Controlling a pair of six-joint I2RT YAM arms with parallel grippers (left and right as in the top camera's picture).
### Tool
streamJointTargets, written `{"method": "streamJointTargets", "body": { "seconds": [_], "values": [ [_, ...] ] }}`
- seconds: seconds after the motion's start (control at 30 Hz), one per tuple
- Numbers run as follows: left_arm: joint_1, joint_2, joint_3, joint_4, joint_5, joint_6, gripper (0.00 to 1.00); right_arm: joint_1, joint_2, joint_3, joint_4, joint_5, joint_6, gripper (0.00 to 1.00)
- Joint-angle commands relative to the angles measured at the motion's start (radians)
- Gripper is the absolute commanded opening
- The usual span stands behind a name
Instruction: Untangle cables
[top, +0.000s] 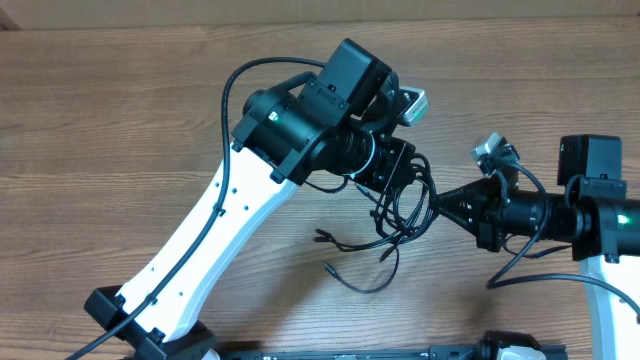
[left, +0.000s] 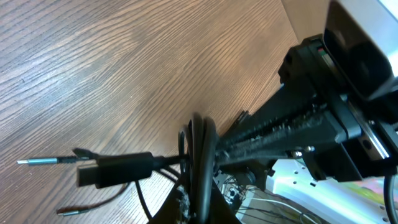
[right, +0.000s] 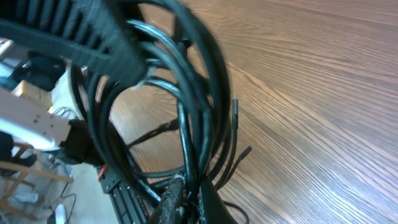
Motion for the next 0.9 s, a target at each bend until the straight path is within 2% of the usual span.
{"method": "streamJointTargets", "body": {
  "seconds": [0.0,0.03,0.1,0.13,0.17,0.23,0.27,0.4,0.53,0.7,0.87],
  "values": [
    [-0.002,-0.029,0.015,0.016,0.007,0.019,0.04,0.002,-0.005,0.0,-0.015,-0.093,-0.086,0.04],
    [-0.002,-0.029,0.015,0.016,0.007,0.019,0.04,0.002,-0.005,0.0,-0.017,-0.093,-0.086,0.1],
    [-0.002,-0.029,0.015,0.015,0.007,0.019,0.04,0.002,-0.005,0.0,-0.018,-0.095,-0.086,0.28],
    [-0.002,-0.029,0.015,0.015,0.007,0.019,0.04,0.002,-0.005,0.0,-0.018,-0.097,-0.086,0.34],
    [-0.002,-0.029,0.015,0.015,0.007,0.019,0.04,0.002,-0.005,0.0,-0.017,-0.097,-0.086,0.36],
    [-0.003,-0.029,0.015,0.015,0.007,0.019,0.04,0.002,-0.005,0.0,-0.017,-0.097,-0.086,0.09],
    [-0.003,-0.029,0.015,0.016,0.007,0.019,0.04,0.002,-0.005,0.0,-0.018,-0.097,-0.086,0.04],
    [-0.002,-0.029,0.015,0.004,-0.035,0.019,0.04,0.002,-0.005,0.0,0.0,-0.097,-0.085,0.04],
    [0.012,-0.029,0.015,-0.077,-0.269,-0.122,0.04,-0.008,-0.005,0.0,0.056,-0.093,0.006,0.04],
    [0.019,-0.029,0.015,-0.091,-0.274,-0.124,0.04,-0.008,-0.005,0.0,0.069,-0.153,0.008,0.04],
    [0.018,-0.029,0.015,-0.09,-0.254,-0.122,0.04,-0.008,-0.005,0.0,0.074,-0.133,0.038,0.04]
  ]
}}
